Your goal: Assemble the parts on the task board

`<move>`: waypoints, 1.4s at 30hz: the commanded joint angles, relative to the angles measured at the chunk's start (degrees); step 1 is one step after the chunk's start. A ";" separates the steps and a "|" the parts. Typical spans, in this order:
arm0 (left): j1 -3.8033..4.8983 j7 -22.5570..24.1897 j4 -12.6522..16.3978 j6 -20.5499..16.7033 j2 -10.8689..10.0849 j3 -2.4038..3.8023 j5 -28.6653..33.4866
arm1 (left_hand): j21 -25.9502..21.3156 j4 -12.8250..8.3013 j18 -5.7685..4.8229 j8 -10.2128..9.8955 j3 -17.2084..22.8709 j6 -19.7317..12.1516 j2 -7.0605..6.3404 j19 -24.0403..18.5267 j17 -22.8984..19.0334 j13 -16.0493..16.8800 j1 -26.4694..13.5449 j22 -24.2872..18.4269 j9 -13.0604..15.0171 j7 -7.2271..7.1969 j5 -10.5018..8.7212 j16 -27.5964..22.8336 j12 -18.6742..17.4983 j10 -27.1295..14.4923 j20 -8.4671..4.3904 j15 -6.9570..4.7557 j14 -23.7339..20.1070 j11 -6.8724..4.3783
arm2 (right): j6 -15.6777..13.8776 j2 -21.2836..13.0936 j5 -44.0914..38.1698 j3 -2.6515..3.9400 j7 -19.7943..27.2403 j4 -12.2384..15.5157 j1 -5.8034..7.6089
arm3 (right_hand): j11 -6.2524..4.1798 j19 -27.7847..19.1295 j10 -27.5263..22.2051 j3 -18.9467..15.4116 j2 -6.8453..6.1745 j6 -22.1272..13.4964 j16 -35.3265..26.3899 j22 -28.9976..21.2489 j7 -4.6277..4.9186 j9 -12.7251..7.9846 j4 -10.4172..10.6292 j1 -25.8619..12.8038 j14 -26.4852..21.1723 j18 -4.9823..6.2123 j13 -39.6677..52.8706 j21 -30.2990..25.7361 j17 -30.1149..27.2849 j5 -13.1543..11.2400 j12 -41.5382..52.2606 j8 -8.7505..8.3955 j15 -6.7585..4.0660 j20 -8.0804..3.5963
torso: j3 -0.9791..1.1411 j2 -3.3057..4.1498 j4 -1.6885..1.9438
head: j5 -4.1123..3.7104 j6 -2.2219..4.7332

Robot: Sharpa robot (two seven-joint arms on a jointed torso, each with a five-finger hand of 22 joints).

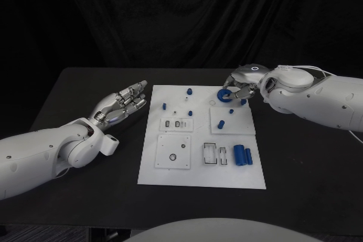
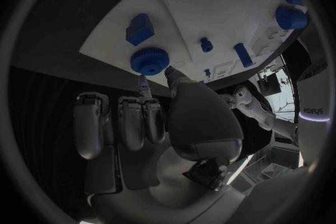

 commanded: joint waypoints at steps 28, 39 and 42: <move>-0.17 6.46 -0.16 1.02 0.23 0.04 -0.61 | -0.12 -0.60 0.77 -0.15 0.68 -0.51 0.17 0.08 -0.05 -0.04 -0.55 0.03 -0.05 -0.40 0.09 -0.20 -0.20 -0.41 2.06 1.05 0.07 0.72 | 3.71 -0.10 -0.06 0.03 -2.24 -0.17 -0.24 | 0.70 2.14 5.99 0.04 -1.20 -0.70 0.16 11.59 0.43 0.73 -2.31 2.59 6.05 -0.25 15.07 -0.14 15.07 0.99 0.14 -0.73 0.80 0.80 | 0.02 -0.01 0.05 | 0.19 -0.51; -0.19 6.29 -0.21 1.29 0.36 0.04 -0.61 | -0.10 -0.66 0.82 -0.15 0.77 -0.55 0.26 0.10 -0.05 -0.04 -0.57 0.04 -0.05 -0.30 0.09 -0.20 -0.21 -0.43 2.25 1.23 0.07 0.84 | 2.00 -0.03 -0.06 0.03 -0.83 -0.16 -0.26 | 0.08 2.61 5.99 4.29 -1.35 5.48 0.16 12.19 -0.26 5.00 -7.07 6.84 6.05 -0.41 15.07 0.22 15.07 15.79 0.14 3.09 0.35 0.39 | 0.03 0.05 -0.01 | 0.22 -0.55; -0.20 6.24 -0.21 1.33 0.38 0.04 -0.61 | -0.09 -0.69 0.83 -0.15 0.82 -0.54 0.32 0.11 -0.05 -0.05 -0.57 0.06 -0.05 -0.23 0.08 -0.20 -0.22 -0.44 2.35 1.30 0.07 0.88 | 1.14 0.00 -0.06 0.03 -0.40 -0.08 -0.26 | -0.15 2.86 5.99 5.03 -1.31 7.17 0.16 12.44 -0.76 6.61 -8.07 7.28 6.05 -0.50 15.07 0.49 15.07 16.66 0.14 4.63 0.10 0.22 | 0.03 0.04 0.03 | 0.24 -0.70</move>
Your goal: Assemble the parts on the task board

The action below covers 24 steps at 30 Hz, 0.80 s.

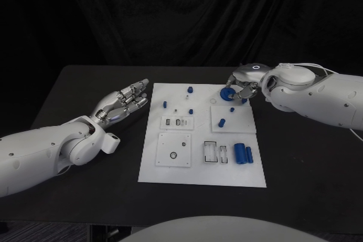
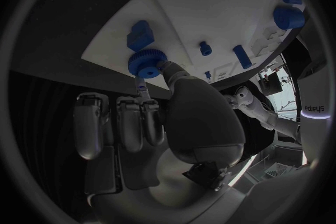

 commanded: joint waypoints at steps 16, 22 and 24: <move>-0.12 5.96 0.31 0.83 -0.37 0.04 -0.24 | -0.09 -0.23 0.88 -0.16 0.43 -0.41 0.24 0.13 -0.10 -0.05 -0.30 0.05 -0.06 0.09 0.06 -0.21 -0.18 0.08 0.69 0.54 -0.02 0.46 | -3.81 0.40 -0.28 -0.14 1.39 2.48 1.13 | -0.88 4.08 5.98 0.61 1.25 4.50 0.16 13.52 -2.96 8.59 -1.76 1.26 6.10 -1.00 15.09 1.59 15.08 -2.08 0.15 5.86 -0.66 -0.58 | -0.06 0.00 0.01 | 0.16 -0.14; -0.12 5.83 0.32 0.78 -0.40 0.04 -0.24 | -0.08 -0.25 0.89 -0.16 0.44 -0.40 0.25 0.14 -0.10 -0.05 -0.29 0.06 -0.06 0.09 0.07 -0.21 -0.16 0.09 0.72 0.57 -0.02 0.48 | -3.37 1.30 -0.27 -0.13 1.06 4.92 2.96 | -0.89 4.52 5.98 0.29 1.29 4.05 0.16 13.88 -2.94 9.64 -1.39 0.54 6.10 -1.17 15.09 2.10 15.08 -3.40 0.15 6.14 -0.64 -0.60 | -0.06 -0.01 0.13 | 0.08 -0.13; -0.12 5.81 0.31 0.80 -0.38 0.04 -0.24 | -0.08 -0.25 0.89 -0.16 0.44 -0.40 0.25 0.14 -0.10 -0.05 -0.29 0.06 -0.06 0.09 0.07 -0.21 -0.16 0.09 0.72 0.57 -0.02 0.48 | -3.29 1.66 -0.27 -0.13 1.02 5.28 3.20 | -0.92 4.60 5.98 0.28 1.30 4.00 0.16 13.94 -2.92 9.72 -1.38 0.52 6.10 -1.20 15.09 2.19 15.08 -3.51 0.15 6.15 -0.65 -0.60 | -0.03 -0.01 0.08 | 0.10 -0.16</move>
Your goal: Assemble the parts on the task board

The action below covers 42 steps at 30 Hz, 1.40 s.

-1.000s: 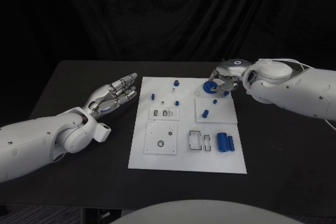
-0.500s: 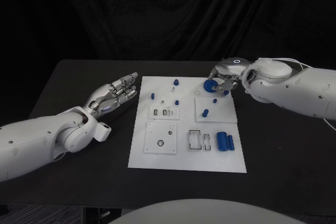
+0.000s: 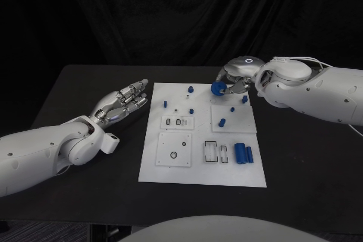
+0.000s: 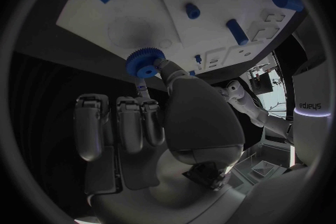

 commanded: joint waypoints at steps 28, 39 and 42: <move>-0.07 5.39 -0.61 1.08 1.42 0.05 -0.21 | -0.06 -0.26 0.92 -0.17 0.36 -0.47 0.21 -0.05 -0.05 -0.05 -0.28 0.07 -0.07 0.06 0.10 -0.21 -0.13 0.10 0.80 0.69 0.13 0.63 | 4.76 11.35 -0.25 0.08 -0.39 -3.09 0.94 | -0.18 4.40 5.97 -0.27 0.52 1.65 0.16 13.99 -2.81 10.54 0.39 -1.01 5.89 -1.17 15.06 0.39 15.08 -1.72 0.15 5.28 -0.24 -0.28 | 0.08 0.05 0.01 | -0.12 -0.27; -0.07 5.38 -0.62 1.07 1.54 0.05 -0.21 | -0.08 -0.31 0.93 -0.17 0.39 -0.48 0.22 -0.08 -0.05 -0.05 -0.28 0.05 -0.06 0.05 0.12 -0.21 -0.12 0.10 0.88 0.77 0.13 0.71 | 6.46 12.94 -0.25 0.08 -1.04 -4.92 0.62 | 0.03 4.13 5.97 0.03 0.54 0.29 0.16 13.81 -2.35 10.33 0.39 -1.08 5.89 -1.06 15.06 0.06 15.08 -1.85 0.15 4.18 -0.02 -0.08 | 0.07 0.08 -0.04 | -0.10 -0.68; -0.07 5.36 -0.56 1.08 1.54 0.05 -0.21 | -0.08 -0.31 0.93 -0.17 0.39 -0.48 0.22 -0.08 -0.05 -0.05 -0.28 0.05 -0.06 0.05 0.12 -0.21 -0.12 0.10 0.88 0.77 0.13 0.71 | 6.81 13.21 -0.25 0.08 -1.05 -5.22 0.45 | 0.04 4.12 5.97 0.06 0.54 0.17 0.16 13.80 -2.30 10.28 0.41 -1.11 5.89 -1.06 15.06 0.05 15.08 -1.89 0.15 4.06 0.00 -0.05 | 0.06 0.07 -0.01 | -0.02 -0.80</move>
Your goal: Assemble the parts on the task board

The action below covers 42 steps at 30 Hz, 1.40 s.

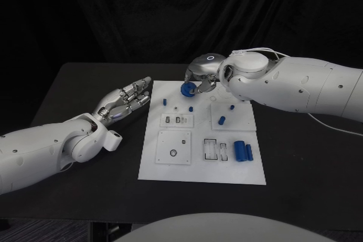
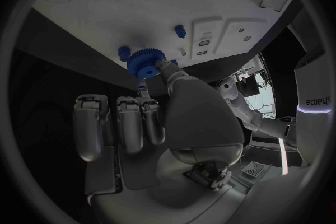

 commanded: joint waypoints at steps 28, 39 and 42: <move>-0.07 5.25 -0.28 1.04 0.49 0.05 -0.18 | -0.07 -0.21 0.95 -0.17 0.27 -0.51 0.22 -0.06 -0.07 -0.05 -0.29 0.06 -0.07 0.06 0.15 -0.21 -0.11 0.09 0.49 0.47 0.08 0.38 | 4.12 1.33 -0.25 0.05 -2.01 -1.69 -1.23 | -0.66 2.32 5.97 1.79 -0.54 -8.19 0.17 12.65 -2.25 5.45 0.71 -1.23 5.90 0.52 15.08 -2.72 15.09 -2.89 0.15 -3.53 -0.41 -0.26 | 0.00 -0.06 0.02 | 0.11 -0.64; -0.07 5.23 -0.55 1.29 0.64 0.05 -0.18 | -0.07 -0.30 0.97 -0.18 0.38 -0.60 0.32 -0.05 -0.07 -0.04 -0.31 0.06 -0.08 0.14 0.19 -0.21 -0.06 0.09 0.60 0.63 0.08 0.52 | 3.62 1.75 -0.25 0.06 -2.37 -2.49 -1.63 | -1.16 1.84 5.97 2.49 -0.01 -10.45 0.17 12.37 -2.90 3.97 0.56 -0.90 5.90 0.71 15.08 -3.40 15.09 -2.72 0.15 -3.52 -0.79 -0.58 | -0.02 -0.05 0.00 | 0.05 -0.62; -0.07 5.23 -0.59 1.31 0.65 0.05 -0.18 | -0.07 -0.32 0.97 -0.18 0.41 -0.62 0.36 -0.05 -0.07 -0.03 -0.31 0.06 -0.08 0.15 0.19 -0.21 0.02 0.11 0.63 0.67 0.08 0.59 | 3.80 1.82 -0.25 0.06 -2.48 -2.64 -1.68 | -1.24 1.83 5.97 2.63 0.15 -10.69 0.17 12.37 -2.96 3.79 0.54 -0.84 5.90 0.72 15.08 -3.42 15.09 -2.65 0.15 -3.52 -0.86 -0.64 | -0.01 -0.07 -0.06 | 0.06 -0.64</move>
